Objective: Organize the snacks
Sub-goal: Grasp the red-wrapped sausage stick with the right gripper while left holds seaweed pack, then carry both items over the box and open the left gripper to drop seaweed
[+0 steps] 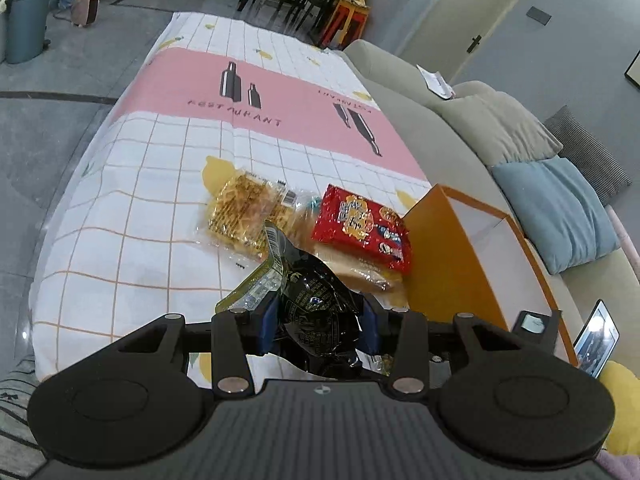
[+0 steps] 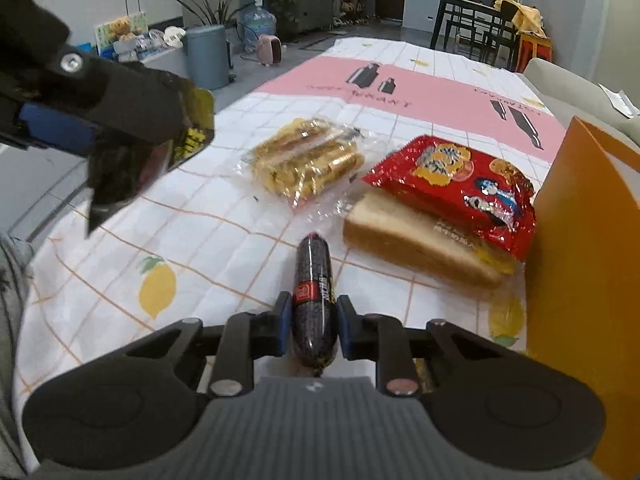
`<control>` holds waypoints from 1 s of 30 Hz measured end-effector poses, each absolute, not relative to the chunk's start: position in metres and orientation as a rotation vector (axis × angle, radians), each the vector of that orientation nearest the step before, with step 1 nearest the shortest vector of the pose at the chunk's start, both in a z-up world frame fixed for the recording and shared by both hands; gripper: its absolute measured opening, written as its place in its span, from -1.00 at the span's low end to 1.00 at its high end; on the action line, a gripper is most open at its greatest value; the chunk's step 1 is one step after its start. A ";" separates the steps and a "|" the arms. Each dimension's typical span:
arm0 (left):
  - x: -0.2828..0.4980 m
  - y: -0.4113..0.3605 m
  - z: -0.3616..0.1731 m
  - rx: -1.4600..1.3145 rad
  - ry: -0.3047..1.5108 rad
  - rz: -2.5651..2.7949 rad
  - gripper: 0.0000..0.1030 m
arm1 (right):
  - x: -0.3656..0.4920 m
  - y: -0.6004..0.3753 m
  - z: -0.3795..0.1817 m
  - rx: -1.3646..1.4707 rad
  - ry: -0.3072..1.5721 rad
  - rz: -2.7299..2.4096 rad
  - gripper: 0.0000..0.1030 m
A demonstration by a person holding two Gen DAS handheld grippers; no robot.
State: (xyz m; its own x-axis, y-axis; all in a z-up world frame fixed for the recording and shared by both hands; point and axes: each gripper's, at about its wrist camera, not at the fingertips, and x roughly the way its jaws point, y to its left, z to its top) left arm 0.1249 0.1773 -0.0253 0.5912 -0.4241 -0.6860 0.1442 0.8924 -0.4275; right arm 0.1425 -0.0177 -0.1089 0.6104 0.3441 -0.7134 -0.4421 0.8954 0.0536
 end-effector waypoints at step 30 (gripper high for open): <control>0.106 0.124 0.081 -0.344 0.670 -0.439 -0.07 | 0.071 -0.144 0.005 0.136 0.573 0.310 -0.58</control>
State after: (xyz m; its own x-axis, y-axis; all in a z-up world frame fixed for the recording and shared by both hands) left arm 0.1063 0.1238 0.0808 0.6986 -0.4939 -0.5176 0.2776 0.8539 -0.4402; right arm 0.0711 -0.1437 0.0050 0.7957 0.3256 -0.5108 -0.2503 0.9446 0.2123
